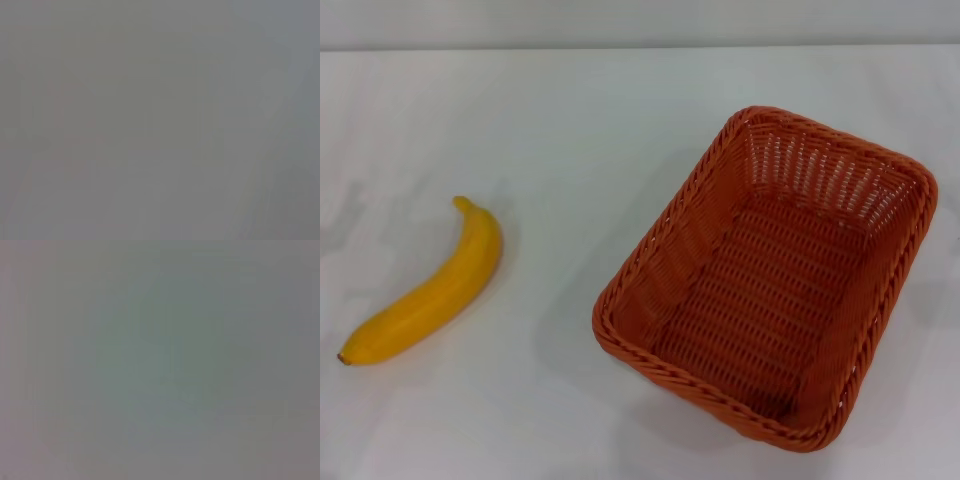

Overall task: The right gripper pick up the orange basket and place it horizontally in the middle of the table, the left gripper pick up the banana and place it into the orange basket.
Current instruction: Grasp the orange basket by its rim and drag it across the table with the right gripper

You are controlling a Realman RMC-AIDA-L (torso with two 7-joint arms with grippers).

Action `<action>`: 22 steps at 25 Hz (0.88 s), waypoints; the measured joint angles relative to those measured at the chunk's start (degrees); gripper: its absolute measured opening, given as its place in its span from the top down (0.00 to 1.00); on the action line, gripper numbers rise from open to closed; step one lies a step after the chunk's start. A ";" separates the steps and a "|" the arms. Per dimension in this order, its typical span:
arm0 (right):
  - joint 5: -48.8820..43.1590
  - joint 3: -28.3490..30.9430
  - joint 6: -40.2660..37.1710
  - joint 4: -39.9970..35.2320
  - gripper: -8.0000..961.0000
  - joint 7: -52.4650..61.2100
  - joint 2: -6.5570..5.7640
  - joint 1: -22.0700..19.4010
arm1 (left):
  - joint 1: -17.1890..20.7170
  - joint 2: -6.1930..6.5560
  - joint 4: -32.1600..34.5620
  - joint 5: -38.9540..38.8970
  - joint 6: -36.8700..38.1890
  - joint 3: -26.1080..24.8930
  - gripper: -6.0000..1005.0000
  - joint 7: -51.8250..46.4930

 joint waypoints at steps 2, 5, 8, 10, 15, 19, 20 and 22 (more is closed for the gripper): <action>0.00 0.00 0.00 0.00 0.19 0.00 0.00 0.14 | 0.03 0.00 -0.04 -0.05 0.00 0.00 0.12 0.00; 0.00 0.00 0.31 0.00 0.19 0.01 0.00 0.29 | 0.07 0.00 -0.15 -0.06 0.00 0.00 0.12 0.00; 0.00 0.00 0.64 0.00 0.19 0.04 0.00 0.35 | 0.15 -0.01 -0.23 -0.06 0.00 0.00 0.12 0.00; 0.00 0.00 0.69 -0.12 0.19 0.25 0.04 0.36 | 0.20 -0.02 -0.29 -0.06 0.00 0.00 0.12 0.00; 0.00 0.00 0.74 -0.52 0.20 1.66 0.08 0.46 | 0.23 -0.02 -0.40 -0.06 0.00 0.00 0.12 0.00; 0.02 -1.71 0.79 -1.60 0.20 3.73 -0.35 0.50 | 0.30 -0.03 -0.42 -0.06 0.00 -0.02 0.12 0.00; 0.00 -3.04 0.85 -2.38 0.20 5.05 -0.70 0.48 | 0.34 -0.02 -0.43 -0.05 0.00 -0.04 0.12 0.00; 0.00 -6.46 1.31 -4.55 0.20 8.27 -1.56 0.25 | 0.40 -0.02 -0.44 -0.05 0.00 -0.07 0.13 0.00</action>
